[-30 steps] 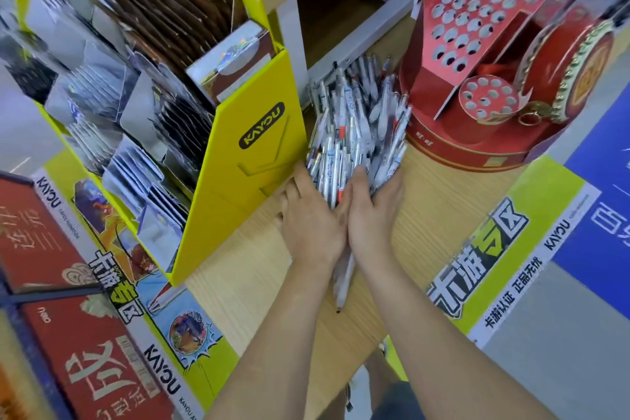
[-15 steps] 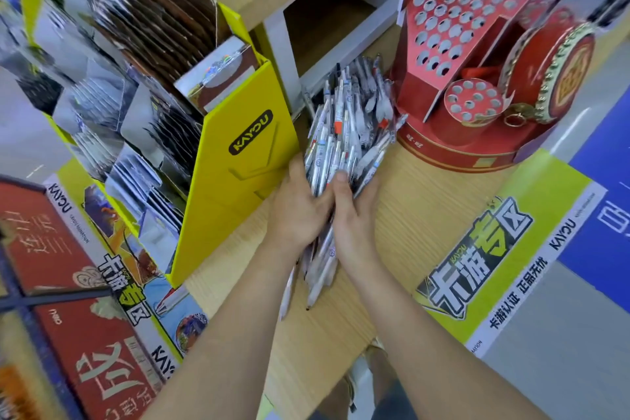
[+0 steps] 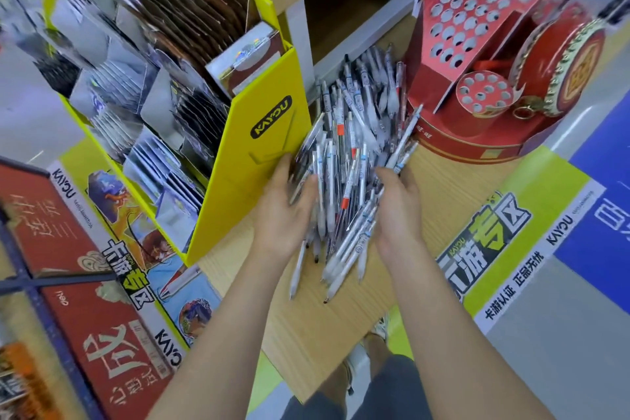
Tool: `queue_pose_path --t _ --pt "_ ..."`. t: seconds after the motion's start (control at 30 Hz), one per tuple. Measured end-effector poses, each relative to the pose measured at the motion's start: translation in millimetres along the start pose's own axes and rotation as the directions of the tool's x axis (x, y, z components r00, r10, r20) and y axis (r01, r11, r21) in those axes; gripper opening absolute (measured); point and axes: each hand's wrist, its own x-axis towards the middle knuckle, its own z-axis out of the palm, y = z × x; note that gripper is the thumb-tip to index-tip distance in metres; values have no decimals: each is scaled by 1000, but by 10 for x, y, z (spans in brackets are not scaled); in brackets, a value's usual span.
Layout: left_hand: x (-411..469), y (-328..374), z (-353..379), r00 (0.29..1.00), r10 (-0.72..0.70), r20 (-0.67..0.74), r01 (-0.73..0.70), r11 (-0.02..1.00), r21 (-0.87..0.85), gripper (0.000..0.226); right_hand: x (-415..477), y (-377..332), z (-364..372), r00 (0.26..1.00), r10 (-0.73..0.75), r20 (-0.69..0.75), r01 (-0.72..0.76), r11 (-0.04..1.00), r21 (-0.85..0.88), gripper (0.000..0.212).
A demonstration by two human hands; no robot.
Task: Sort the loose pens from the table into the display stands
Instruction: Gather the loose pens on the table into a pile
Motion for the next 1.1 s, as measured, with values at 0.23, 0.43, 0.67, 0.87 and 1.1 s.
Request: queue_pose_path --t 0.23,0.43,0.67,0.87,1.1 --pt "-867 -217 -33 995 67 -71 -36 930 366 75 -45 -101 -246 999 35 39 -32 998 -59 70" --pt "-1301 -504 131 997 -76 -11 71 855 514 105 -70 -69 -421 999 -44 -1 42 976 -214 79" --pt "-1297 -484 589 999 -6 -39 19 933 360 94 -659 447 -557 984 -176 5 160 883 -441 79" --pt "-998 -383 820 971 -111 -210 182 916 358 64 -668 635 -146 975 -222 -7 204 907 -368 83" --pt "-731 -281 745 986 -144 -86 163 942 293 84 -554 503 -92 992 -126 -22 122 984 -131 91"
